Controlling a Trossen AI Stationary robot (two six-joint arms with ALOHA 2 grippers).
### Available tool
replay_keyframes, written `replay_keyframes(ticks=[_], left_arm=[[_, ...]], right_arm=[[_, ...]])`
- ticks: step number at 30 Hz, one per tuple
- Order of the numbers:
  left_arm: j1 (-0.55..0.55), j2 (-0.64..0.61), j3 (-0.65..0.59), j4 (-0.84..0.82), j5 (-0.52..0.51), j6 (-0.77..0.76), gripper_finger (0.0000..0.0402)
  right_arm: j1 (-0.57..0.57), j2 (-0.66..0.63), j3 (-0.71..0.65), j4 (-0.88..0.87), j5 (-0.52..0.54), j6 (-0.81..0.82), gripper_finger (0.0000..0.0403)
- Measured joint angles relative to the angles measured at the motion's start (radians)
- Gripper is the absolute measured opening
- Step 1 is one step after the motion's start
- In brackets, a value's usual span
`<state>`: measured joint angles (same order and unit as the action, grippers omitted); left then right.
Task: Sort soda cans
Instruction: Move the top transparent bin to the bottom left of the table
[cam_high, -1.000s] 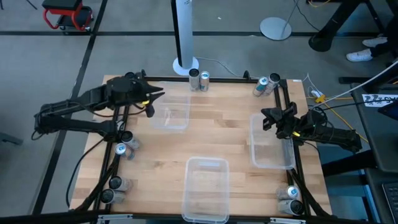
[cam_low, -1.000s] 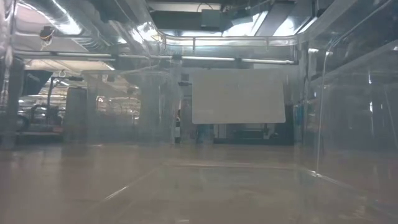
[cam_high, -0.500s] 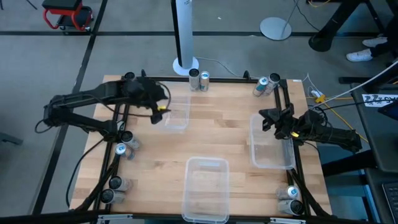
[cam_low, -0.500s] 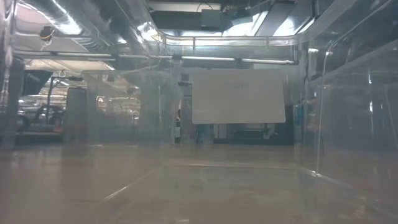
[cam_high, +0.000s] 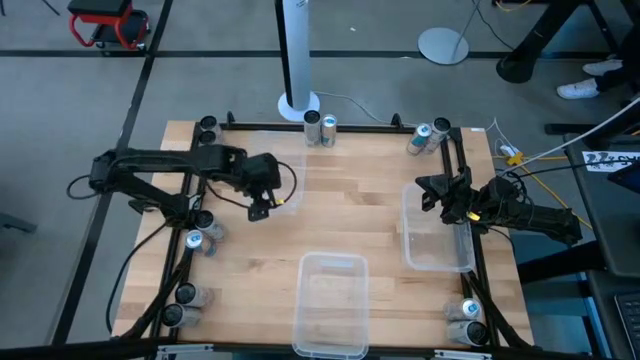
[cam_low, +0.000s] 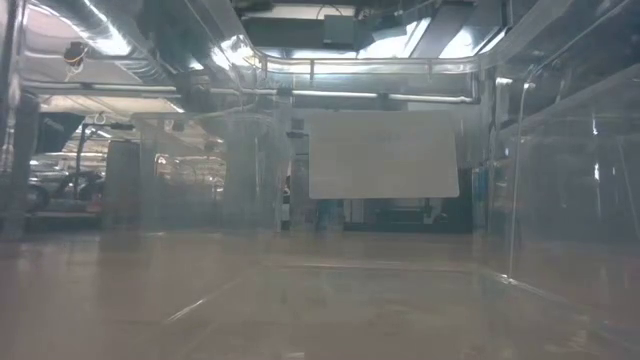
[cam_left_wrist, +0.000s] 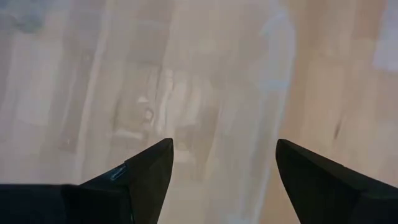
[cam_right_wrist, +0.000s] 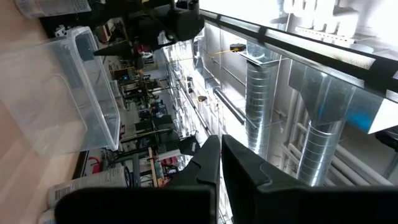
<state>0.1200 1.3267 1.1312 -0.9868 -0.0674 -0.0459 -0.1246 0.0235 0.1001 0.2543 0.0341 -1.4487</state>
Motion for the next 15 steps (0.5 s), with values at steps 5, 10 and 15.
replay_keyframes(ticks=[5, 10, 15], left_arm=[[-0.003, 0.028, -0.013, 0.001, 0.06, 0.001, 0.0273], [-0.005, 0.049, -0.033, 0.0, 0.027, 0.002, 0.0274], [-0.018, 0.071, -0.033, 0.001, 0.018, 0.015, 0.0241]], right_arm=[[0.0, 0.0, 0.0, -0.018, 0.0, 0.0, 0.0019], [0.0, 0.0, 0.0, -0.028, 0.0, 0.0, 0.0019], [0.0, 0.0, 0.0, -0.028, 0.0, 0.0, 0.0019]])
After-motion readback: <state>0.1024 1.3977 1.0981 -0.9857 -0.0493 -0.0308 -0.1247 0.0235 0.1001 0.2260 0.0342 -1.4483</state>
